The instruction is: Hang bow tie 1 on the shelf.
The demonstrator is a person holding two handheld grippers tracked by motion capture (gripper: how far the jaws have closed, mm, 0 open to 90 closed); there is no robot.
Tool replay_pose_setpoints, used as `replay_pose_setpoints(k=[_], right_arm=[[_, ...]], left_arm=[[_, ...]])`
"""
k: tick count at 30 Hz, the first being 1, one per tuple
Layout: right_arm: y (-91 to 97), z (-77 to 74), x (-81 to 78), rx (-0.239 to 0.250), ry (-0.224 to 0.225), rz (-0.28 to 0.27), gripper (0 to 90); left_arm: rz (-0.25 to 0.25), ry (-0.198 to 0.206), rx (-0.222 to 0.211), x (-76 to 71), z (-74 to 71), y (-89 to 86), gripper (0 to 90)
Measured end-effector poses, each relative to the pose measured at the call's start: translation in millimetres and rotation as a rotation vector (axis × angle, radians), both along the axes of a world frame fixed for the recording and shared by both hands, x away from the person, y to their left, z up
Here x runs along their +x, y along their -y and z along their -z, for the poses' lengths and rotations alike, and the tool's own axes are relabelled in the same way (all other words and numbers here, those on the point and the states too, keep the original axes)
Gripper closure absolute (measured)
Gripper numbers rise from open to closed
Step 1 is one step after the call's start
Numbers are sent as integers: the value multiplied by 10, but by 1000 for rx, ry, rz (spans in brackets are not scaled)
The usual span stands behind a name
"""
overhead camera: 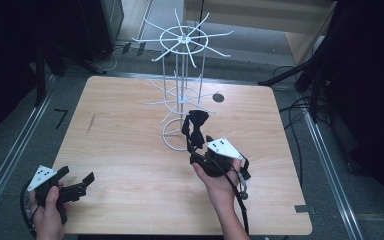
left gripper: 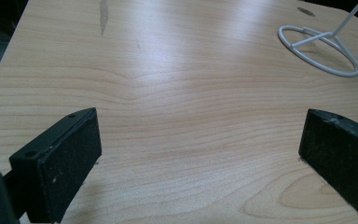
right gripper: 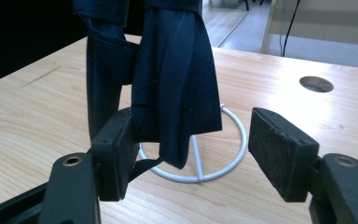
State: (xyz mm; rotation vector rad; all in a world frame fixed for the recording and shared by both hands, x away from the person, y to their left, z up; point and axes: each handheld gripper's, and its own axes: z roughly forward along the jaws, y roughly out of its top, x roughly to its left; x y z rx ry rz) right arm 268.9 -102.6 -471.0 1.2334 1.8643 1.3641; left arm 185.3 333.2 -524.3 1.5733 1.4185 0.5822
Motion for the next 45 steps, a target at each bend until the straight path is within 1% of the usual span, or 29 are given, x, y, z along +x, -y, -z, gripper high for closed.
replay_pose_setpoints(k=[2,3,4,5,8,9,10,11,12,13,14,16,17,23,26,27,28,29,31,32,34,35,38,39,40,42,43,44,45], right_arm=[[-32,13,17,5,-4,-3,310],[-75,16,18,19,-8,-20,237],[-75,16,18,19,-8,-20,237],[-122,-6,7,14,-4,-19,144],[-140,-43,-10,15,6,-20,121],[-132,-81,-19,17,18,-12,86],[-132,-81,-19,17,18,-12,86],[-103,-122,-26,21,34,-5,78],[-103,-122,-26,21,34,-5,78],[-70,-169,-34,29,47,12,78],[-70,-169,-34,29,47,12,78],[-30,-234,-44,35,69,30,84],[-25,-248,-44,36,72,29,84],[-24,-264,-67,33,77,30,85],[8,-253,-92,21,84,27,85],[66,-243,-113,13,87,31,93],[66,-243,-113,13,87,31,93],[149,-227,-133,8,88,44,101],[251,-208,-156,8,88,60,114],[251,-208,-156,8,88,60,114],[358,-183,-175,7,83,75,128],[468,-151,-189,-1,76,93,130],[624,-97,-208,-7,60,113,135],[672,-76,-213,-9,54,122,136],[672,-76,-213,-9,54,122,136],[777,-34,-224,-13,41,140,142],[867,5,-232,-16,34,149,160],[867,5,-232,-16,34,149,160],[984,51,-245,-19,31,168,182]], left_arm=[[1,0,-1,0,0,-1,0],[2,-1,-1,0,0,-3,0],[2,-1,-1,0,0,-3,0],[1,-1,-3,-2,-1,-4,0],[-1,1,-3,-2,0,-4,0],[0,0,-3,-1,0,-4,0],[0,0,-3,-1,0,-4,0],[1,-1,-2,0,0,-3,0],[1,-1,-2,0,0,-3,0],[1,-1,-1,1,0,-1,0],[1,-1,-1,1,0,-1,0],[1,-1,1,1,0,0,0],[2,0,2,1,0,-1,0],[0,0,-1,-2,-1,-2,0],[0,2,-1,-2,0,-5,0],[-1,2,-3,-3,0,-5,0],[0,1,-3,-3,1,-7,0],[-1,2,-4,-2,1,-6,0],[0,1,-1,-4,-1,-4,0],[0,1,-1,-4,-1,-4,0],[0,2,0,-1,0,-2,0],[1,0,0,3,1,2,0],[-1,3,5,-1,0,8,0],[-2,5,4,-5,-1,6,0],[-2,5,4,-5,-1,6,0],[-1,3,-1,-10,0,1,0],[-2,1,-1,-10,0,-1,0],[-2,1,-1,-10,0,-1,0],[-3,0,1,-5,1,6,0]])
